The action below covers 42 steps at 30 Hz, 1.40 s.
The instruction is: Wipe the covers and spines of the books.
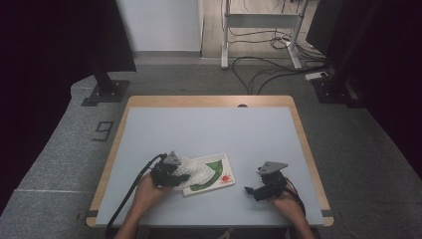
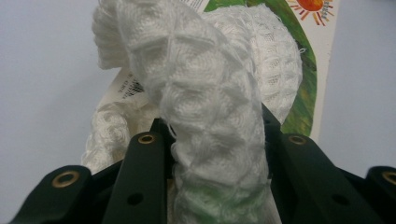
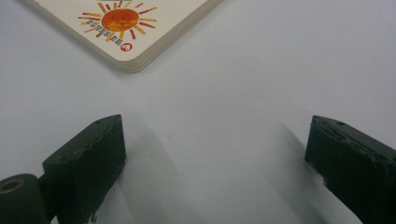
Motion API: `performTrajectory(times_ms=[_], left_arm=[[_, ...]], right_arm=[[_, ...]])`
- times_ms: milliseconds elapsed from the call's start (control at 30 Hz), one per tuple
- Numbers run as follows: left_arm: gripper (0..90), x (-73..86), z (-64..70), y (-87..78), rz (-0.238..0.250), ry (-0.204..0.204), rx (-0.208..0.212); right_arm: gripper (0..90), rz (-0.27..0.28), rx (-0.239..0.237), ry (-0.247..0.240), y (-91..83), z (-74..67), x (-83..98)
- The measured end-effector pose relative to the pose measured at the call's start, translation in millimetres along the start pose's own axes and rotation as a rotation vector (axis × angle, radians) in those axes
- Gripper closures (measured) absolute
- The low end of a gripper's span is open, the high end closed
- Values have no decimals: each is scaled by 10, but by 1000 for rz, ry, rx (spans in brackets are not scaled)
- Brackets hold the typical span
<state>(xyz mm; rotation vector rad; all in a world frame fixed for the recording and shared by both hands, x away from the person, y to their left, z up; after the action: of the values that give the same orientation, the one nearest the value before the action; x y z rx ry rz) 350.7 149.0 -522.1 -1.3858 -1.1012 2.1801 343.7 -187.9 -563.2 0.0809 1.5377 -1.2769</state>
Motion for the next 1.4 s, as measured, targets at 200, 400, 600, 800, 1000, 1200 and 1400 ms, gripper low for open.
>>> performTrajectory(times_ms=[200,400,600,800,1000,1200,1400], left_arm=[[650,43,103,0,-1,7,-2],[643,94,198,-16,-13,13,2],[641,104,225,-7,-11,8,5],[642,43,230,55,-18,17,-4],[645,-48,222,146,-7,16,23],[646,-166,235,258,-7,25,36],[648,-305,273,397,-14,54,46]], right_arm=[[45,0,0,0,0,0,0],[45,0,-2,0,0,0,0],[44,0,-1,1,1,1,0],[44,-1,-1,2,2,2,0],[44,0,1,3,3,1,0],[45,-1,-1,2,2,2,0],[44,0,-1,1,2,2,0]])
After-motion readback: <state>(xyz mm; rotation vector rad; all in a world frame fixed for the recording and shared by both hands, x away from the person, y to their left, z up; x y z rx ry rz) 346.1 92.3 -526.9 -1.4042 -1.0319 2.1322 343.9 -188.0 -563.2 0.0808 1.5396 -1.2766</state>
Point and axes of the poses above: each handheld gripper's, and its own axes: y roughly forward along the jaws, x roughly out of its underside, z roughly to its right, the point moved 4 cm from there along y, roughly forward along the jaws, and after that the axes turned 13 degrees about x, right-handed, at the moved point
